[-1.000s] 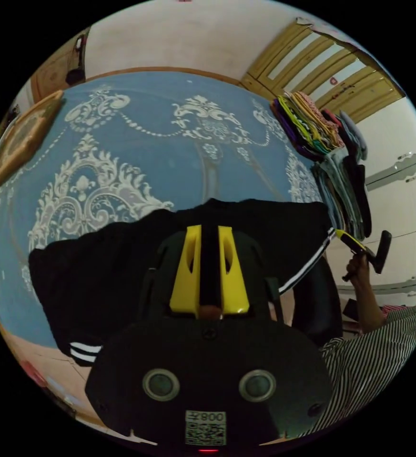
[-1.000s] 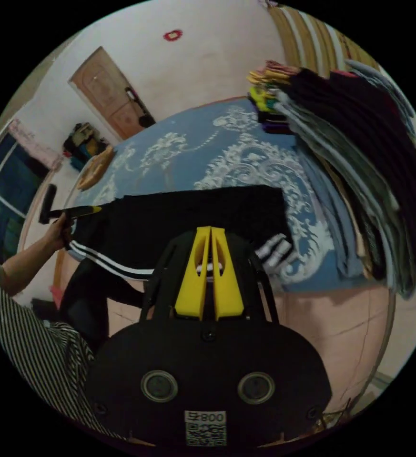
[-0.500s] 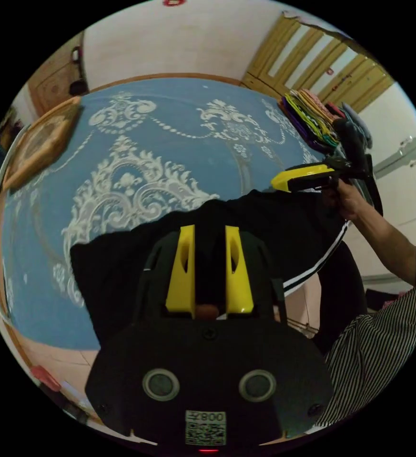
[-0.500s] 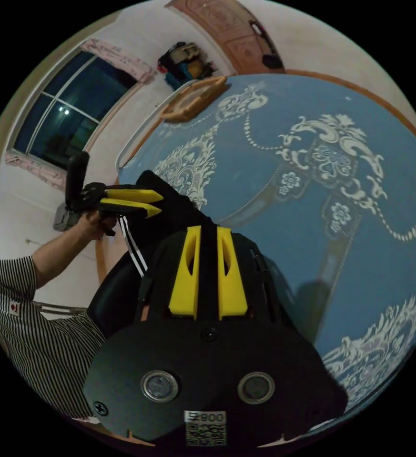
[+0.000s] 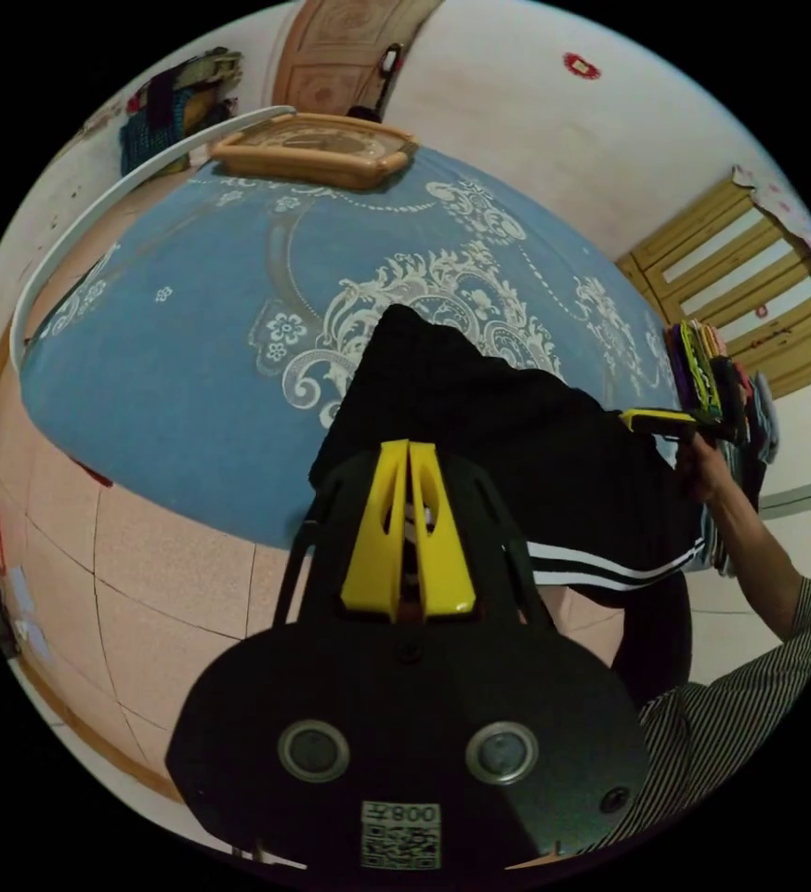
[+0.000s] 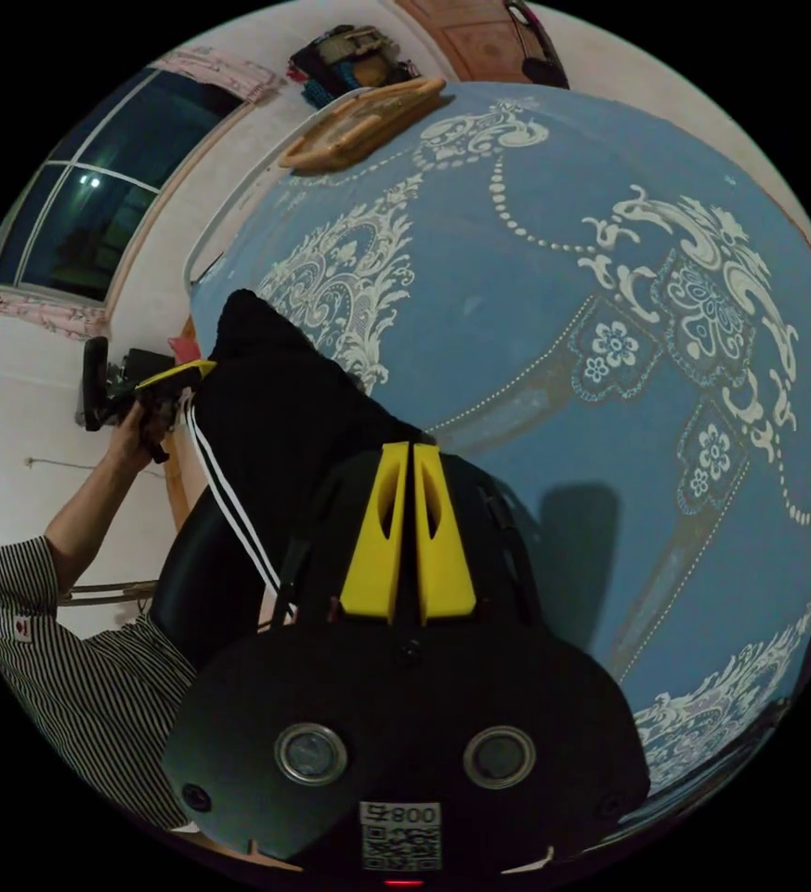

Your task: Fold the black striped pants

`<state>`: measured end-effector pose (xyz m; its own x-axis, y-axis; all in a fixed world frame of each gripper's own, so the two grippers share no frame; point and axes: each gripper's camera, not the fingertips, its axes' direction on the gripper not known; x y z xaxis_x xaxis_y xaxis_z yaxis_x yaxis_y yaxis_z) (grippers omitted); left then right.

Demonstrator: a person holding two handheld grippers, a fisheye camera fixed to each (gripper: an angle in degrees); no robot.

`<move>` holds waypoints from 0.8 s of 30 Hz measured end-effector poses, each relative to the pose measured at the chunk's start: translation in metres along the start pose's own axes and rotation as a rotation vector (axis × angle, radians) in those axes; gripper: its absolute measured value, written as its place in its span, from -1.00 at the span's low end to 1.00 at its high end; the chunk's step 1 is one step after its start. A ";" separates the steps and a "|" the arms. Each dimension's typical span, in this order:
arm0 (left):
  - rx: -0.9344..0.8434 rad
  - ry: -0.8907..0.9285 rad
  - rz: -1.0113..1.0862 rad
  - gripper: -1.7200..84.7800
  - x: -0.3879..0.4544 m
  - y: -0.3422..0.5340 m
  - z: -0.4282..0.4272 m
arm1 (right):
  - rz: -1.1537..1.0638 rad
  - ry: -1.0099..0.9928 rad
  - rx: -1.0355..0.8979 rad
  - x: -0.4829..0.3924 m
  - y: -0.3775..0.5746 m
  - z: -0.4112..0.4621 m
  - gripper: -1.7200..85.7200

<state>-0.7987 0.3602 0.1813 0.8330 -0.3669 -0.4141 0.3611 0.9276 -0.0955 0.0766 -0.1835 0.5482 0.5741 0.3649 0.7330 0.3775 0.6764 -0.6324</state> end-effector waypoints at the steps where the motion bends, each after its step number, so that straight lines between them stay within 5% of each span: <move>1: 0.005 -0.012 -0.005 -0.94 -0.011 0.004 -0.009 | -0.001 -0.003 0.030 0.001 -0.011 -0.003 -0.94; 11: 0.103 0.066 -0.077 -0.81 -0.092 0.025 -0.061 | 0.048 -0.077 0.126 0.019 -0.088 -0.010 -0.95; 24: 0.050 -0.039 -0.091 -0.95 -0.130 0.024 -0.087 | 0.076 -0.088 0.211 0.038 -0.157 -0.036 -0.96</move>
<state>-0.9348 0.4366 0.1538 0.8108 -0.4532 -0.3704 0.4561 0.8858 -0.0856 0.0648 -0.2987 0.6660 0.5259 0.4679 0.7103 0.1700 0.7604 -0.6268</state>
